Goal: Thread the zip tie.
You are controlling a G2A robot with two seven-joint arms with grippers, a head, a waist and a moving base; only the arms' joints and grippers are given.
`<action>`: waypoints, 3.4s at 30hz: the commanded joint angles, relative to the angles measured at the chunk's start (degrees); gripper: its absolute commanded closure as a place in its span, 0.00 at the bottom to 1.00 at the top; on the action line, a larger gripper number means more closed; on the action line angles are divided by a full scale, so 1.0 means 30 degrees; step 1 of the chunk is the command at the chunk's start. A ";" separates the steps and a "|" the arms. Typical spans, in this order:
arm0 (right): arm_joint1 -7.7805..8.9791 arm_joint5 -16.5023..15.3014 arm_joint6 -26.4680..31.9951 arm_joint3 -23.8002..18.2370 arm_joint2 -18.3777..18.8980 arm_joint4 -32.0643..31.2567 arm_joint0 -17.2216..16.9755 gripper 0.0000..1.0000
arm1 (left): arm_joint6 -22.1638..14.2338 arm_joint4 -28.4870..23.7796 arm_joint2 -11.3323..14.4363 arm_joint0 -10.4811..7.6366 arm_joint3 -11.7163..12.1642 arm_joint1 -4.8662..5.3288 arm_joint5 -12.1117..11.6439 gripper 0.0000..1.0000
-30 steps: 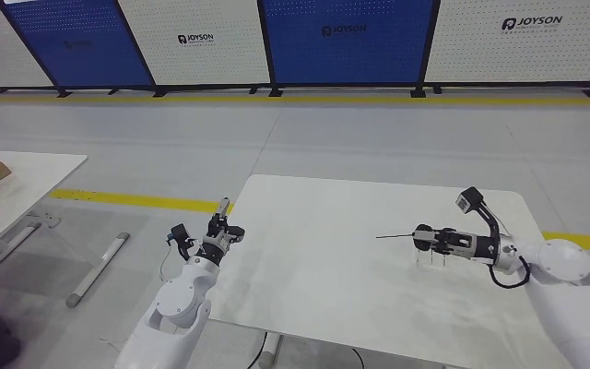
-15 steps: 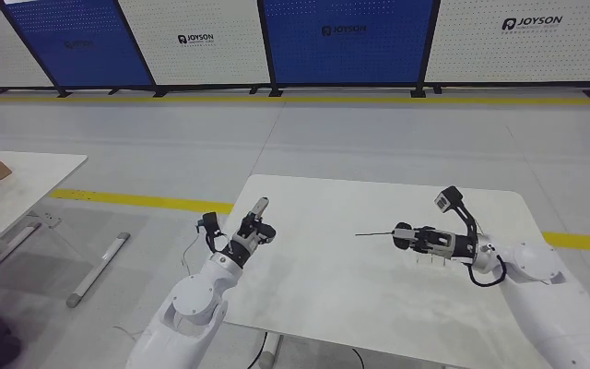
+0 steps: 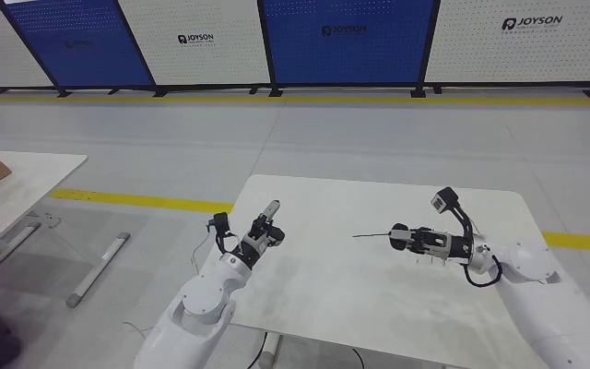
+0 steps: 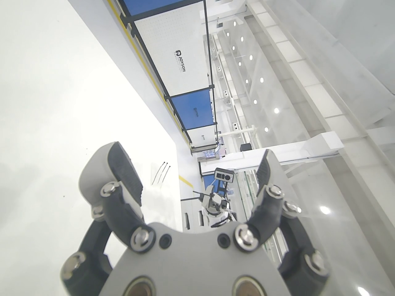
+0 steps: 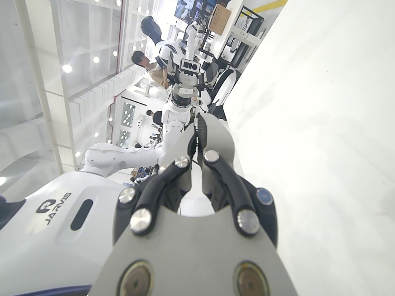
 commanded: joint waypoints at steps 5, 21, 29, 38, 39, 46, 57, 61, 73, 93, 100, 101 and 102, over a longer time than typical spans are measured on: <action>-0.0509 0.0000 -0.3299 -0.1110 -0.0780 -0.1510 -0.0488 1.00 | -0.0330 0.1140 0.2106 -0.0889 0.0650 -0.0200 0.0167 0.00; -0.1437 0.0000 -0.4704 -0.0499 -0.1953 -0.1379 -0.0401 1.00 | -0.0179 0.0198 0.3825 -0.2390 0.2049 -0.0559 -0.0195 0.00; -0.1938 0.0000 -0.5810 -0.0630 -0.2431 -0.1373 -0.0729 1.00 | -0.2188 -0.1062 0.4520 -0.2746 0.3046 -0.0643 -0.0749 0.00; -0.2209 0.0000 -0.5620 -0.0065 -0.2693 -0.1089 -0.0621 1.00 | -0.1317 -0.1412 0.4750 -0.2947 0.3499 -0.0770 -0.1334 0.00; -0.2209 0.0000 -0.5620 -0.0065 -0.2693 -0.1089 -0.0621 1.00 | -0.1317 -0.1412 0.4750 -0.2947 0.3499 -0.0770 -0.1334 0.00; -0.2310 0.0000 -0.6275 -0.0359 -0.2731 -0.1044 -0.0945 1.00 | -0.2304 -0.2485 0.5108 -0.3216 0.3870 -0.0862 -0.2054 0.00; -0.2577 0.0000 -0.6454 0.0038 -0.3097 -0.0750 -0.0828 1.00 | -0.1610 -0.3234 0.5144 -0.3374 0.4220 -0.0985 -0.2918 0.00; -0.2577 0.0000 -0.6454 0.0038 -0.3097 -0.0750 -0.0828 1.00 | -0.2208 -0.3231 0.5446 -0.3507 0.4589 -0.1023 -0.3421 0.00; -0.2577 0.0000 -0.6454 0.0038 -0.3097 -0.0750 -0.0828 1.00 | -0.2886 -0.4106 0.5360 -0.3603 0.4918 -0.1054 -0.3895 0.87; -0.2581 0.0220 -0.6711 -0.0232 -0.3082 -0.0879 -0.1023 1.00 | -0.2454 -0.3606 0.5257 -0.3566 0.4971 -0.1062 -0.4283 1.00; -0.2499 0.0993 -0.6234 -0.0833 -0.2670 -0.1245 -0.1280 0.85 | -0.2282 -0.2940 0.5302 -0.3502 0.4952 -0.1053 -0.4424 1.00; -0.2494 0.1066 -0.6189 -0.0889 -0.2605 -0.1272 -0.1321 0.75 | -0.2223 -0.2831 0.5332 -0.3475 0.4937 -0.1055 -0.4453 1.00; -0.2492 0.1135 -0.6143 -0.0924 -0.2567 -0.1274 -0.1354 0.60 | -0.2247 -0.2786 0.5358 -0.3469 0.4933 -0.1056 -0.4439 1.00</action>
